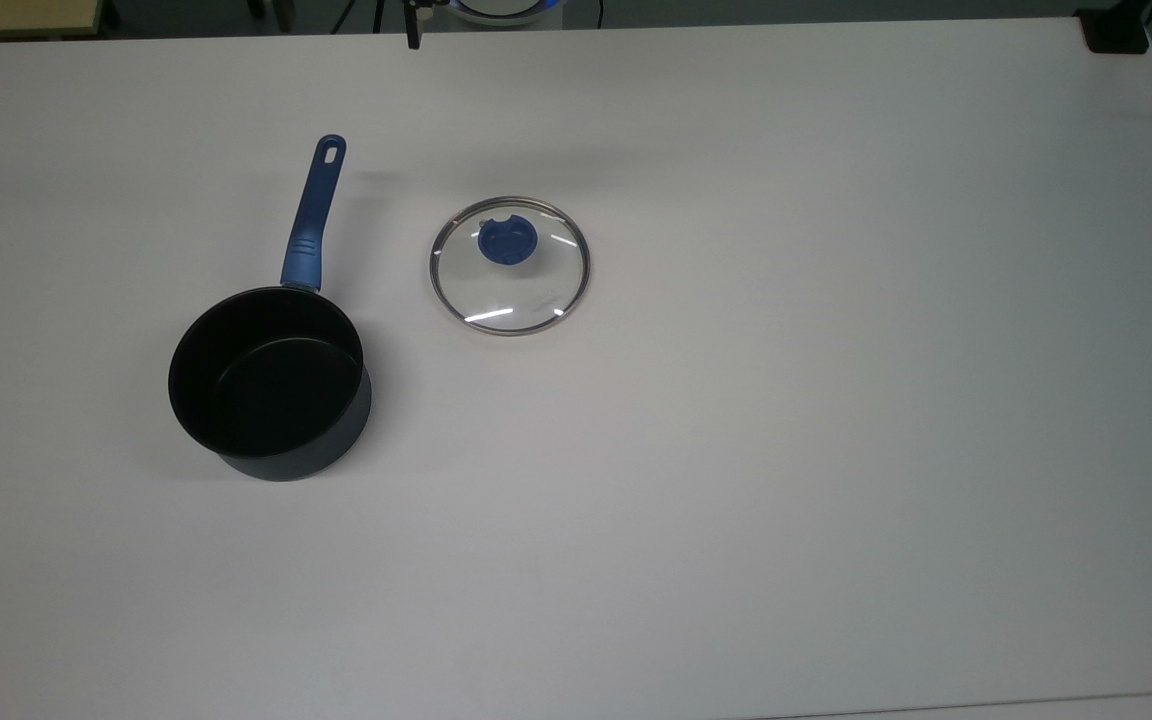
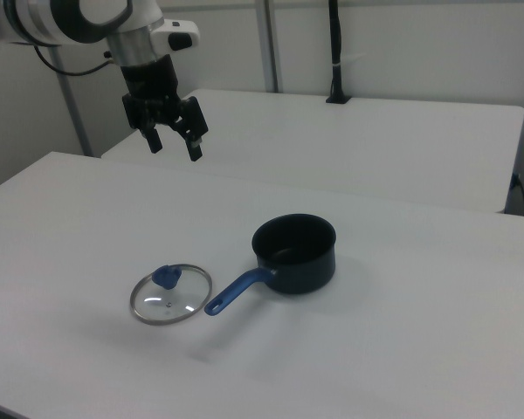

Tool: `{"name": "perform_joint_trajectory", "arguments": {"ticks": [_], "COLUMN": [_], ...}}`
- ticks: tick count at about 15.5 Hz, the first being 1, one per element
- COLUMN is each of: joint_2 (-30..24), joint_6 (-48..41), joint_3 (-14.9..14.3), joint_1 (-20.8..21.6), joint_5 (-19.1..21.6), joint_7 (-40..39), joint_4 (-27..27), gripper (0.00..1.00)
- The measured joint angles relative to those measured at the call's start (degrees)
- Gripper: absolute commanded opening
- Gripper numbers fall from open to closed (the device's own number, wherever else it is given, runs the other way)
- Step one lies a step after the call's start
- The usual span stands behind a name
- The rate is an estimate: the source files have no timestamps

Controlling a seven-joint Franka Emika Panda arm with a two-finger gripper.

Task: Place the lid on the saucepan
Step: 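Lower the gripper onto the glass lid and grasp its blue knob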

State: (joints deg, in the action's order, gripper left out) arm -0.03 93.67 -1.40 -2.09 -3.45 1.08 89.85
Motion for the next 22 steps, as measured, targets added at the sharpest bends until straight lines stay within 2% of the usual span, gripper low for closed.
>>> {"name": "perform_joint_trajectory", "arguments": {"ticks": [14,18,22], "joint_2": [0.0,0.01,0.01], "joint_6": [0.0,-3.44,-7.25], "joint_3": [-0.07,-0.23,0.21], "joint_1": [0.06,0.06,0.17], "joint_5": [0.0,0.0,-0.14], "joint_7": [-1.54,-15.88,-19.71], "joint_4": [0.02,0.98,5.38], "gripper": [1.0,1.0,1.0]}}
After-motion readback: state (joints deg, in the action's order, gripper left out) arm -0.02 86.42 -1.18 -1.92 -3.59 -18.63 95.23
